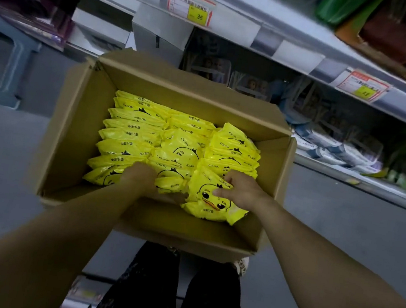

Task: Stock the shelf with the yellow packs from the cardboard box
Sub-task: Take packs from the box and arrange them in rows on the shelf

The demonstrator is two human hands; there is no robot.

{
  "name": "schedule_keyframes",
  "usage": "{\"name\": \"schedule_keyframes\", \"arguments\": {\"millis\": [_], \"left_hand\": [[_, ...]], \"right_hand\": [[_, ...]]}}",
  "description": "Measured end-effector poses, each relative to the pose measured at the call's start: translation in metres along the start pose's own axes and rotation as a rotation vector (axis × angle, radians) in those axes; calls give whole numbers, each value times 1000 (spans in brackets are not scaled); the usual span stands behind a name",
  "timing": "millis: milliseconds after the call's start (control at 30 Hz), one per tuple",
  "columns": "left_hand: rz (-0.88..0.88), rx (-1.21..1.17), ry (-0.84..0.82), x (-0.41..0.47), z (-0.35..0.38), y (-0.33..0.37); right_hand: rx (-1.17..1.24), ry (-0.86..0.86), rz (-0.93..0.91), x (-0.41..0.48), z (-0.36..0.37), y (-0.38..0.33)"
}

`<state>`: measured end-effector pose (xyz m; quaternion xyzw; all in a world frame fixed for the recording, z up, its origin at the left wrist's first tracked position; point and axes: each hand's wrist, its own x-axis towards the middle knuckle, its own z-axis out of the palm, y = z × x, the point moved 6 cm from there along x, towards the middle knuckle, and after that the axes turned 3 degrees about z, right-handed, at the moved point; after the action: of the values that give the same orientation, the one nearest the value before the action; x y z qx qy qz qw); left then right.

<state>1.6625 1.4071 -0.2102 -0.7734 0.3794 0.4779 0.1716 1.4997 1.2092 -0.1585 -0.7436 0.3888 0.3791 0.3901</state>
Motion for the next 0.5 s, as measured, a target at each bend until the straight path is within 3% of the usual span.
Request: {"name": "schedule_keyframes", "arguments": {"millis": [233,500], "left_hand": [[-56,-582,74,-54,-62,-3],[116,-1129,307,-151,-120,75]], "right_hand": [[375,86,-6,-44,-41,-11],[461,150,-133,-142,-107,13]]}}
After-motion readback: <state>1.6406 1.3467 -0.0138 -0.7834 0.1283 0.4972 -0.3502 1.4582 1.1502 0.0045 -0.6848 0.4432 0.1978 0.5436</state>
